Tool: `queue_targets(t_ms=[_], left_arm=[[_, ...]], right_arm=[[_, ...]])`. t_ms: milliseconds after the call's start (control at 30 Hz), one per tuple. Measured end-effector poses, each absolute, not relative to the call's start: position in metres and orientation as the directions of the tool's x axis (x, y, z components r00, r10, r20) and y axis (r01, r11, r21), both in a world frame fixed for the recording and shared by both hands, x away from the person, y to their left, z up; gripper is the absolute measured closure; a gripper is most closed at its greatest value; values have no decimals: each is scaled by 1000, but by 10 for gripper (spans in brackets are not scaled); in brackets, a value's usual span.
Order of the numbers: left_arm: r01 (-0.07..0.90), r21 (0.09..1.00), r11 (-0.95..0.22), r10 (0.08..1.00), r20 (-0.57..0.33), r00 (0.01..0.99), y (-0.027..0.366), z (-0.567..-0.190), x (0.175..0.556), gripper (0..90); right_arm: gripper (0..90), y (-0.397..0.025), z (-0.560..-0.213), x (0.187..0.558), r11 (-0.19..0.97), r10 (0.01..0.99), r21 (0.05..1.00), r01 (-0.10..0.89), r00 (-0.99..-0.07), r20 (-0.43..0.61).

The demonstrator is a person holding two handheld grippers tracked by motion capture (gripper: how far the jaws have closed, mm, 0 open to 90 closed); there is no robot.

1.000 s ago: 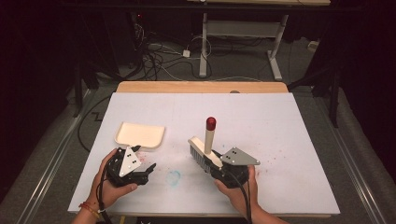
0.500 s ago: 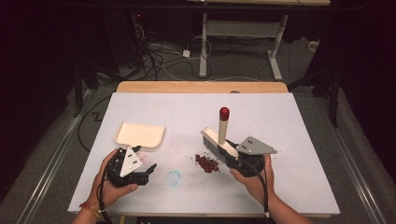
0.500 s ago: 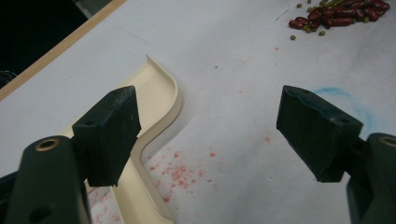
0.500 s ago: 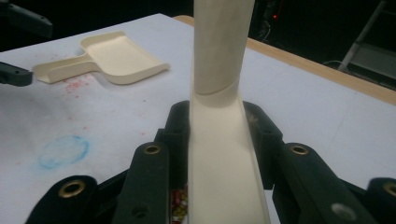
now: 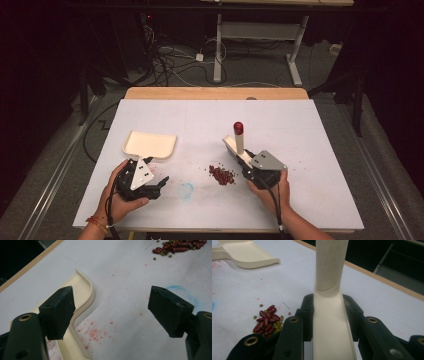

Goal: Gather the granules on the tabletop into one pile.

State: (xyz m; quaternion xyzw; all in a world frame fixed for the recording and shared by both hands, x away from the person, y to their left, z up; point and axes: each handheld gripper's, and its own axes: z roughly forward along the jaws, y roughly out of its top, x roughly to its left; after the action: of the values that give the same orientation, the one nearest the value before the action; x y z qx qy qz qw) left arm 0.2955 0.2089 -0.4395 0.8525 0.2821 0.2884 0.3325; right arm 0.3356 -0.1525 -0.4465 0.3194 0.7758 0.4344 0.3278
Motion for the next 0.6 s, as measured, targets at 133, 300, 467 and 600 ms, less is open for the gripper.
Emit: queue_targets(t_ms=[133,300,467,600], left_arm=[[289,730,-620,673,305,673,209,-439,295,208],[290,728,-621,674,307,672,209,-439,296,208],[289,730,-619,674,306,672,209,-439,295,208],[288,730,-620,673,305,674,209,-439,295,208]], right_arm=[[667,-133,-452,329,443,755,875,194,-608,-247],[668,-116,-451,320,456,725,873,174,-641,-251],[671,-110,-447,315,454,710,875,165,-661,-244],[673,-115,-444,318,444,721,881,167,-649,-241]])
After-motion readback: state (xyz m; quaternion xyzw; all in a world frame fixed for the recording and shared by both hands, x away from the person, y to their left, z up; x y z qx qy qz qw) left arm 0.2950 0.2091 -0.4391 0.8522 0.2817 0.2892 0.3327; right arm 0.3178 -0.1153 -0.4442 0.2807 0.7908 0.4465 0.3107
